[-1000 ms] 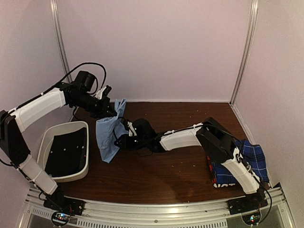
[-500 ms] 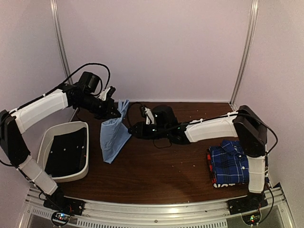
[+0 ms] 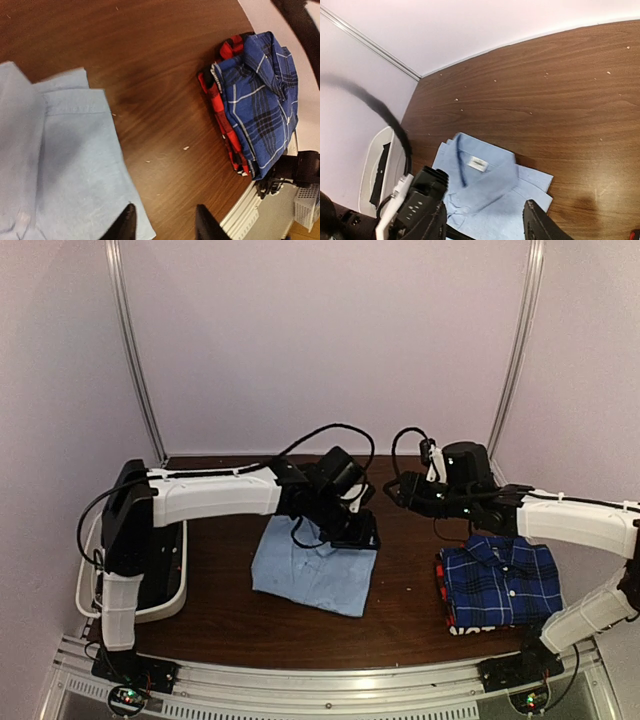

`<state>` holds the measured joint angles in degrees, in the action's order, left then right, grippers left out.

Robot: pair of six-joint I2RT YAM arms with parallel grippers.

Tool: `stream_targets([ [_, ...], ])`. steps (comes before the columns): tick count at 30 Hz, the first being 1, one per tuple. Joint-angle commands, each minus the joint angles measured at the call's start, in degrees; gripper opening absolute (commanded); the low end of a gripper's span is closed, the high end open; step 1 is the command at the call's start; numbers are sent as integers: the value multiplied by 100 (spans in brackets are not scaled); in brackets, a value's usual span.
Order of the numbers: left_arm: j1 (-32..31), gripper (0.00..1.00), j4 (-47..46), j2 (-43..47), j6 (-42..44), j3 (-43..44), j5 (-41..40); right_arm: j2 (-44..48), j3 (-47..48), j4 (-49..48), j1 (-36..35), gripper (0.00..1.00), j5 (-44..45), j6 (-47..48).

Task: Fold and stack the long sleeve shirts
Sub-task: Turn over the square-folded shirt at the center of the board, then adjust the square-folded shirt at the center of the board.

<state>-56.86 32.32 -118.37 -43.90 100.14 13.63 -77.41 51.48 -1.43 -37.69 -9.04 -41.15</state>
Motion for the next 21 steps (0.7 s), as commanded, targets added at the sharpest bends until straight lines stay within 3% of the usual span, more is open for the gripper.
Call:
stream_targets([
  [1,-71,49,-209,-246,-270,778,-178,199,-277,745,57,57,188,229],
  [5,174,54,44,115,-154,521,-391,161,-503,764,56,63,188,278],
  [14,1583,55,-258,1740,443,-2156,-300,-649,-452,861,-342,65,198,343],
  [21,2544,58,-404,1776,1385,-3040,155,-1069,-673,479,-419,67,158,145],
])
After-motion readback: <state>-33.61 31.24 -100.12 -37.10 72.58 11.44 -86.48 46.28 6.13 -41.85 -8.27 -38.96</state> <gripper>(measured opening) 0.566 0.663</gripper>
